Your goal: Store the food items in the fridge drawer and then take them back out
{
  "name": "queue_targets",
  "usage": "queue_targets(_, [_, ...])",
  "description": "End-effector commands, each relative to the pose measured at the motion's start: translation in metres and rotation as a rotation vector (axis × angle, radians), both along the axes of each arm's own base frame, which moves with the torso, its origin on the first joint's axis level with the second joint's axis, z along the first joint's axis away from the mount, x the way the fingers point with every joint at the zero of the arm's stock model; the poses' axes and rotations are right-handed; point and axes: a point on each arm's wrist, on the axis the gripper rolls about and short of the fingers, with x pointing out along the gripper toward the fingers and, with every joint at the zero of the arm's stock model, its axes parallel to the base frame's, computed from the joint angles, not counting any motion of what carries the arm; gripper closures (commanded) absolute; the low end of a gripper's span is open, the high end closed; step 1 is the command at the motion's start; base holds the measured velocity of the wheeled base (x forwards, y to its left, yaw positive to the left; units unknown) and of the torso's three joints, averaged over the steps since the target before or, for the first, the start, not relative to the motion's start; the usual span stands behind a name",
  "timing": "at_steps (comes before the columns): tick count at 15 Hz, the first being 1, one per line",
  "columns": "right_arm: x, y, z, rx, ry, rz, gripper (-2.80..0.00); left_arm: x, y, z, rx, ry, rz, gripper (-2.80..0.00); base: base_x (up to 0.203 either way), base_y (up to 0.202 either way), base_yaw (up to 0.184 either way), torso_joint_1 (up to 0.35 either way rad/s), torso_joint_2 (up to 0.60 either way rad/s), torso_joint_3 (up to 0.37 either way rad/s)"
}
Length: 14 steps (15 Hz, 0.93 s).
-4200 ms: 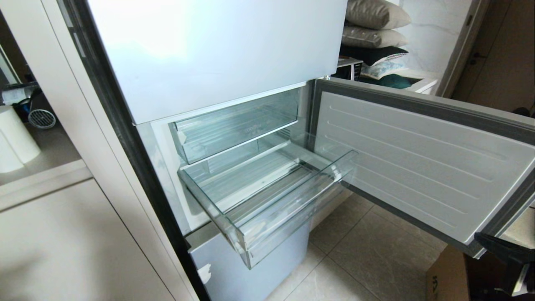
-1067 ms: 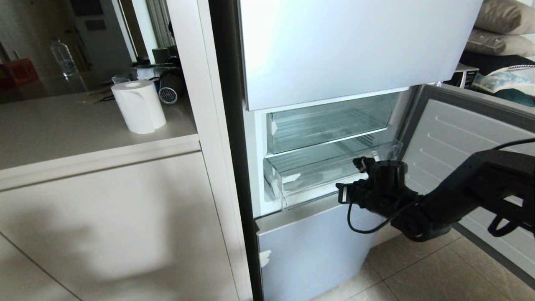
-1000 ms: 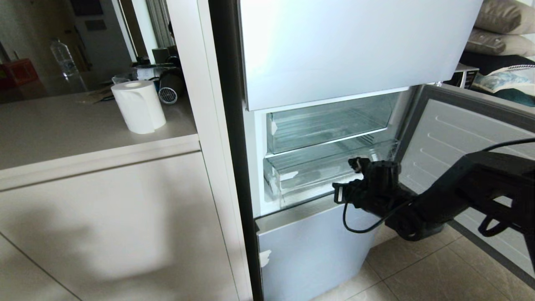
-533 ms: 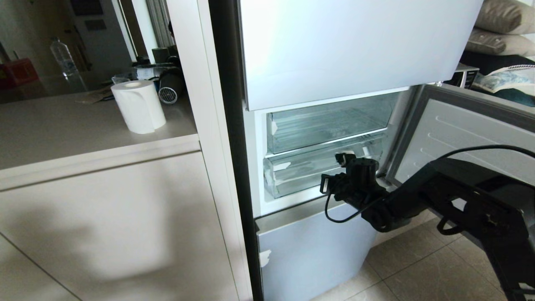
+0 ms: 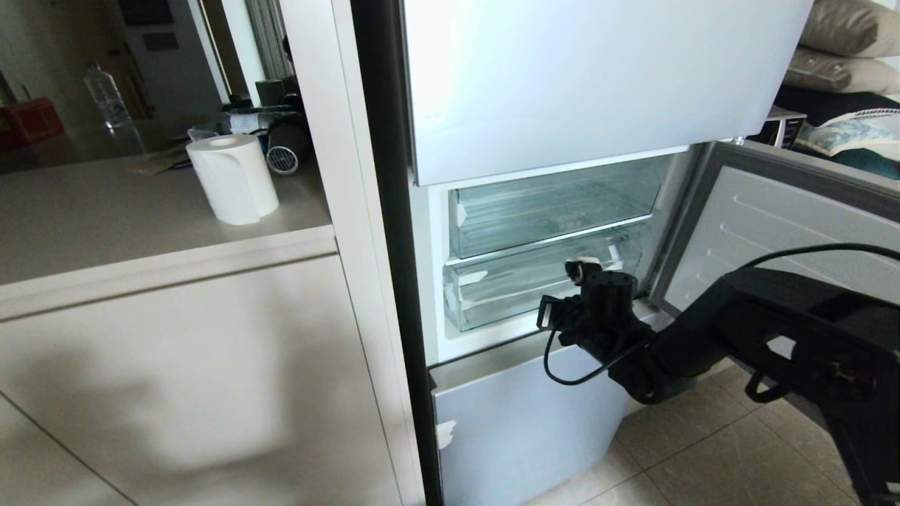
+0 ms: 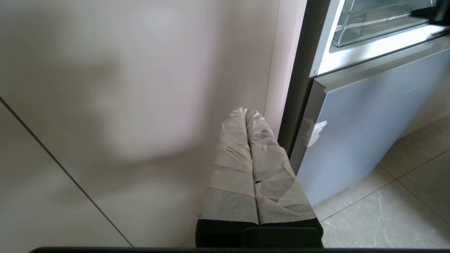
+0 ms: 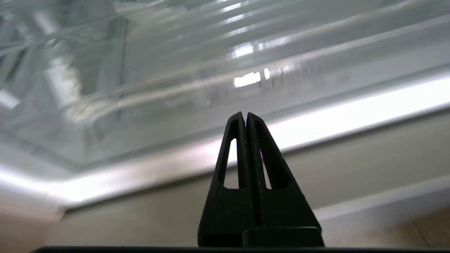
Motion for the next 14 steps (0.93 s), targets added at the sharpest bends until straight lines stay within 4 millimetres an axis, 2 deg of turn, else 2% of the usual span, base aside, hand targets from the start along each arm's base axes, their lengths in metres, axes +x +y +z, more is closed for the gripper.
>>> queue_targets(1, [-0.047,-0.011,0.056,0.022,-0.045,0.017,0.00,0.000,0.000,0.000,0.000,0.001,0.000,0.00,0.000,0.000,0.000,0.000,0.00,0.000])
queue_targets(3, [-0.097,-0.027,0.096,0.038,-0.081,0.030,0.00,0.000,0.000,0.000,0.000,0.001,0.000,0.00,0.000,0.000,0.000,0.000,0.00,0.000])
queue_targets(6, [-0.187,-0.064,0.155,0.080,-0.189,0.035,0.00,0.000,0.000,0.000,0.000,0.001,0.000,0.00,0.000,0.000,0.000,0.000,0.00,0.000])
queue_targets(8, [-0.251,-0.097,0.177,0.105,-0.270,0.010,0.00,0.000,0.000,0.000,0.000,0.001,0.000,0.00,0.000,0.000,0.000,0.000,0.00,0.000])
queue_targets(9, [-0.282,-0.115,0.181,0.110,-0.311,-0.025,0.00,0.000,0.000,0.000,0.000,0.001,0.000,0.00,0.000,0.000,0.000,0.000,0.00,0.000])
queue_targets(11, [-0.333,-0.142,0.174,0.105,-0.365,-0.117,0.00,0.000,0.000,0.000,0.000,0.001,0.000,0.00,0.000,0.000,0.000,0.000,0.00,0.000])
queue_targets(13, [-0.376,-0.157,0.153,0.078,-0.376,-0.196,0.00,0.000,0.000,0.000,0.000,0.001,0.000,0.00,0.000,0.000,0.000,0.000,0.00,0.000])
queue_targets(14, [-0.390,-0.160,0.138,0.052,-0.350,-0.220,0.00,0.000,0.000,0.000,0.000,0.001,0.000,0.00,0.000,0.000,0.000,0.000,0.00,0.000])
